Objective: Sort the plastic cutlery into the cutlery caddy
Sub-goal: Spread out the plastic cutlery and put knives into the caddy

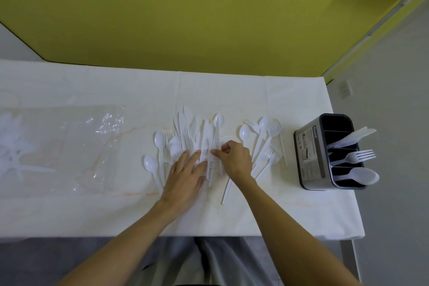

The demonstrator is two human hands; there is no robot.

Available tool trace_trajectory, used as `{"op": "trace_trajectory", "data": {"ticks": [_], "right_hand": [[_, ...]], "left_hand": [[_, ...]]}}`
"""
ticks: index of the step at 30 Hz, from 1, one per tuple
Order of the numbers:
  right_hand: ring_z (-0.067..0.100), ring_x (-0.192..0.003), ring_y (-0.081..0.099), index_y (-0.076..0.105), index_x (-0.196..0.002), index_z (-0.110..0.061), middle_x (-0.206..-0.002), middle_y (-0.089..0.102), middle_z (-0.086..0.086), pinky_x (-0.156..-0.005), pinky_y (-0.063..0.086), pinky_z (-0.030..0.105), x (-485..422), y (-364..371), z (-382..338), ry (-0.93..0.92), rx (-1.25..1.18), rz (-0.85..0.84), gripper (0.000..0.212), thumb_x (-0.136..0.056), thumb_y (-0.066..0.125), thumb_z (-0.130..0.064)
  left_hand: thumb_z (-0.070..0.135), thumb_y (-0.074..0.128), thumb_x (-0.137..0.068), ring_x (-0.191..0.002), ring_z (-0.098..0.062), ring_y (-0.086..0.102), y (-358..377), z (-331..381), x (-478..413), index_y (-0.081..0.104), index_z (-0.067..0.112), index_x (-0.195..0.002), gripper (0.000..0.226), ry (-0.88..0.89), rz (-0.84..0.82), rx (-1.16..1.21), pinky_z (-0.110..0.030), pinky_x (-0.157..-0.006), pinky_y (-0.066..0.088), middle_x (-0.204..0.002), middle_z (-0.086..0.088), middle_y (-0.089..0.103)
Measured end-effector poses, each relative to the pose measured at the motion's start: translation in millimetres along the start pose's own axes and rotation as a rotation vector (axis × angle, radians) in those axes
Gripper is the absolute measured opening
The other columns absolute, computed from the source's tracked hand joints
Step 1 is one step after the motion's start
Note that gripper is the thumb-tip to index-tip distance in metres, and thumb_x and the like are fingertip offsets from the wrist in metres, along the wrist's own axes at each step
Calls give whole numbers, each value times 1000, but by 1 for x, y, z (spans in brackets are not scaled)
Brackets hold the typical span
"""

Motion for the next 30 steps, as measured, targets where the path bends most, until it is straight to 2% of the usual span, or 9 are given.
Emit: {"op": "trace_trajectory", "data": {"ticks": [3, 9, 14, 17, 20, 23, 25, 27, 30], "right_hand": [[16, -67, 59, 67, -82, -17, -72, 63, -4, -60, 46, 27, -2, 1, -5, 17, 36, -15, 27, -84, 70, -43], [17, -52, 48, 57, -60, -14, -54, 50, -1, -50, 38, 24, -7, -10, 0, 117, 44, 17, 34, -85, 67, -35], [19, -67, 60, 68, -78, -11, -72, 66, 4, -55, 41, 25, -11, -35, 21, 192, 5, 83, 27, -85, 68, -37], [18, -81, 63, 64, -91, -16, -82, 68, -3, -65, 45, 28, -10, -38, 27, 150, -70, 108, 25, -84, 71, -38], [16, -77, 61, 62, -95, -14, -82, 65, -3, -61, 43, 20, -5, -34, 23, 63, -125, 117, 24, -85, 71, -33], [13, -73, 59, 63, -90, -11, -78, 64, -3, -60, 42, 16, -1, -28, 18, 7, -115, 77, 18, -86, 71, -27], [16, -73, 60, 66, -88, -9, -77, 67, 2, -66, 50, 25, 0, -23, 13, -3, -99, 37, 15, -86, 70, -23], [19, -71, 61, 68, -85, -5, -75, 67, 6, -68, 54, 31, 0, -18, 9, 3, -76, -4, 14, -85, 69, -19], [19, -63, 54, 64, -74, 3, -67, 60, 10, -60, 49, 28, -2, -10, 2, 36, -13, -46, 20, -82, 69, -14]], "left_hand": [[34, 50, -96, -146, -29, 15, -3, 4, 0, 56, 33, -127, 32, -40, 8, 45, -48, -116, 23, -155, 2, 29], [27, 55, -94, -140, -27, 27, -6, 13, -4, 63, 26, -119, 26, -123, 101, 139, -47, -111, 32, -147, 1, 41], [23, 60, -90, -105, -24, 52, -20, 19, -19, 64, 18, -105, 16, -158, 270, 93, -36, -81, 47, -112, 0, 60], [44, 48, -94, -102, -24, 47, -29, 25, -40, 59, 16, -105, 33, -262, 122, 12, -35, -81, 41, -107, -1, 56], [58, 45, -91, -108, -24, 42, -38, 32, -58, 57, 13, -103, 48, -346, -19, -92, -33, -85, 39, -107, -3, 54], [43, 48, -93, -107, -24, 43, -45, 36, -65, 58, 13, -93, 32, -362, -42, -78, -33, -82, 37, -101, -3, 55], [35, 49, -91, -101, -24, 44, -46, 34, -65, 53, 15, -79, 24, -383, -35, -33, -32, -77, 36, -90, -2, 54], [30, 53, -88, -95, -24, 45, -48, 30, -63, 52, 14, -68, 26, -424, -3, 39, -32, -70, 36, -77, -1, 50], [30, 57, -81, -88, -23, 46, -48, 19, -57, 59, 12, -58, 29, -482, 85, 227, -34, -59, 41, -68, 0, 54]]}}
Point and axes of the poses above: each hand's wrist, its own x-axis away from the middle knuckle, its own y-axis out of the palm, z = x × y, the point moved 1 cm from there along -x, towards the middle knuckle
